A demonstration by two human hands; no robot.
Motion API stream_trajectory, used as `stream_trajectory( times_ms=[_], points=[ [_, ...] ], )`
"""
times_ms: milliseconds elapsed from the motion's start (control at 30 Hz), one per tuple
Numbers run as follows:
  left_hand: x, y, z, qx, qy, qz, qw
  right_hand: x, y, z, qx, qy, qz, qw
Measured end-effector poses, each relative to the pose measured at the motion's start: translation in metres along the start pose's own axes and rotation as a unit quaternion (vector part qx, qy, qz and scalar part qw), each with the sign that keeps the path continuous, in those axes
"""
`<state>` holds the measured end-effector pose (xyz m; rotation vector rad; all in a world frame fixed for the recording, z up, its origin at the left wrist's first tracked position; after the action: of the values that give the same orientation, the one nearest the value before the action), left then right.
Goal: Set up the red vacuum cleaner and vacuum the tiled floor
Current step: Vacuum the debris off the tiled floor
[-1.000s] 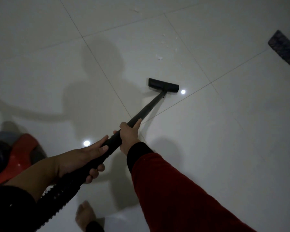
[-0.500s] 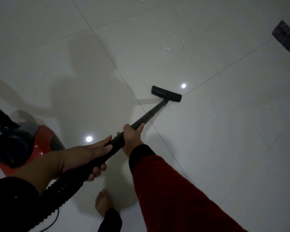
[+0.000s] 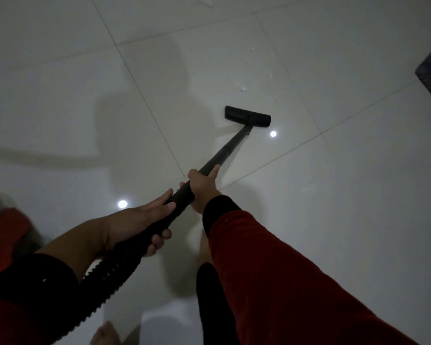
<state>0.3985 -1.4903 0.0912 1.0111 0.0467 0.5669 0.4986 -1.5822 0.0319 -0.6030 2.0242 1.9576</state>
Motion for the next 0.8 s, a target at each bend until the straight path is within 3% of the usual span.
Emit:
stream_trajectory(
  times_ms=[300, 667, 800],
  points=[
    [0.089, -0.061, 0.047, 0.011, 0.071, 0.036, 0.997, -0.111, -0.065, -0.018, -0.036, 0.073, -0.002, 0.997],
    [0.201, -0.085, 0.011, 0.011, 0.114, 0.056, 0.992, -0.207, -0.122, 0.055, -0.065, 0.116, -0.007, 0.991],
    [0.251, -0.104, -0.021, 0.111, 0.113, 0.098, 0.982, -0.257, -0.151, 0.095, -0.061, 0.123, -0.018, 0.990]
  ],
)
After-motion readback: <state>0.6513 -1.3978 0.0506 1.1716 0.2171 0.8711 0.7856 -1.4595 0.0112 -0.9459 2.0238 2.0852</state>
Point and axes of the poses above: each hand's wrist, its own y-axis away from the middle knuckle, its own z-axis out of the palm, x = y × z, the point moved 5 cm from there along -y, towards the middle knuckle, and after that the axes turned 8 degrees about y, right-handed, at the moved point
